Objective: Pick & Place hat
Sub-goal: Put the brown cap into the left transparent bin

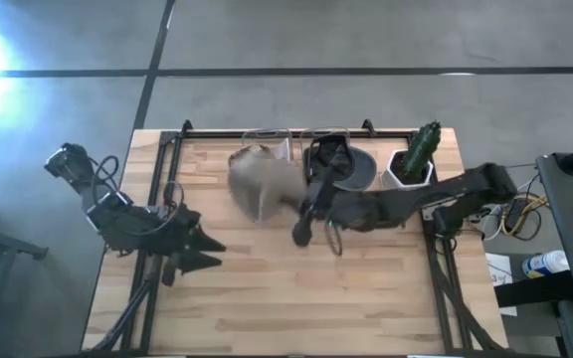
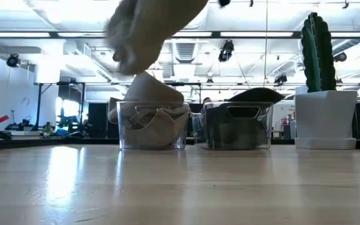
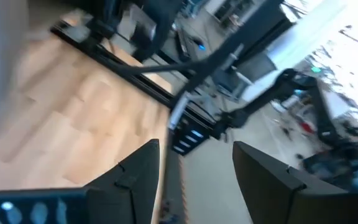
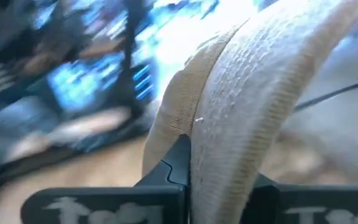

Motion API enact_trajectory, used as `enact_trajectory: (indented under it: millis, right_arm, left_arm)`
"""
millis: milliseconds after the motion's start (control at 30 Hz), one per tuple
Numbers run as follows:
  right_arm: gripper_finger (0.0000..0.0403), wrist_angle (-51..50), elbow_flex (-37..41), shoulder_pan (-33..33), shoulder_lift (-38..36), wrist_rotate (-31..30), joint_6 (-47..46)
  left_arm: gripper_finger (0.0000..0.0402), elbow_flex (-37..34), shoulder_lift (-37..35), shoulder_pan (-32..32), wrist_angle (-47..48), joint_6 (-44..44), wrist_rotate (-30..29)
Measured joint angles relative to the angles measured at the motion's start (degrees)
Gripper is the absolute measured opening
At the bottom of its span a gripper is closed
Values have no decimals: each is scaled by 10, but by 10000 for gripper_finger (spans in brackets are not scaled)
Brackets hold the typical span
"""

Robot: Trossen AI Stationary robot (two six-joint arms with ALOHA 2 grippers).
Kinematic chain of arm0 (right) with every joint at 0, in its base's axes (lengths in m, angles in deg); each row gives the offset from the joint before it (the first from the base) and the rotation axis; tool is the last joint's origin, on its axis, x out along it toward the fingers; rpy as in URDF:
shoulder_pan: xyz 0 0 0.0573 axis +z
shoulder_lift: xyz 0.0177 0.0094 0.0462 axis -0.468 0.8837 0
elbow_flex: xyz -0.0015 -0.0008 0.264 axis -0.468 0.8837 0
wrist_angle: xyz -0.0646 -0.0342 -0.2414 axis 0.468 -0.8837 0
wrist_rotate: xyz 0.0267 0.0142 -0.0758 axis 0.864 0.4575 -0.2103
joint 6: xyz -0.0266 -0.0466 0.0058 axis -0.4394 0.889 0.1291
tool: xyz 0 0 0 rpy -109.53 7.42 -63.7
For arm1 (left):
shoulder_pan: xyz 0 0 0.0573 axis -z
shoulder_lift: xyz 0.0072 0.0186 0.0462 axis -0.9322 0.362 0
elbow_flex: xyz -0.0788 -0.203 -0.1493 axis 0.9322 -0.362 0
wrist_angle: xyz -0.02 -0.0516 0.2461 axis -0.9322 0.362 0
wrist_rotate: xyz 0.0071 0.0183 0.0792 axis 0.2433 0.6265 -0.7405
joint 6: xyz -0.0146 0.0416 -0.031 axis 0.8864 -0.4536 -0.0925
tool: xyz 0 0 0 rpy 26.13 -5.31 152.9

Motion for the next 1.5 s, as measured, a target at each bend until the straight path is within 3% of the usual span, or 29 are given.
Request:
enact_trajectory:
  millis: [100, 233, 333, 533, 733, 867, 967, 1200, 1367, 1500]
  right_arm:
    - [14, 47, 0, -7, -25, -90, 87]
    - [14, 109, -1, -41, -25, -131, 189]
    - [14, 111, -1, -87, -2, -124, 209]
    - [13, 102, -12, -167, 86, -36, 208]
    - [13, -59, -126, -198, 226, 70, 252]
    - [13, -265, -245, -198, 325, 82, 277]
    - [13, -362, -323, -199, 386, 79, 276]
    - [27, -419, -453, -201, 455, 113, 256]
    - [70, -447, -513, -204, 464, 173, 219]
    - [112, -500, -534, -206, 460, 183, 195]
  left_arm:
    - [196, -10, -1, 1, 5, -5, -34]
    - [197, -31, 12, 1, 5, 8, -48]
    - [196, -46, 29, 1, 5, 35, -56]
    - [196, -83, 61, 1, 5, 113, -119]
    - [196, -114, 72, 1, 3, 188, -138]
    - [196, -131, 72, 1, 4, 220, -138]
    - [197, -135, 72, 1, 4, 228, -138]
    - [197, -140, 72, 1, 3, 230, -137]
    - [197, -141, 72, 1, 4, 232, -137]
    - [197, -140, 72, 1, 3, 232, -135]
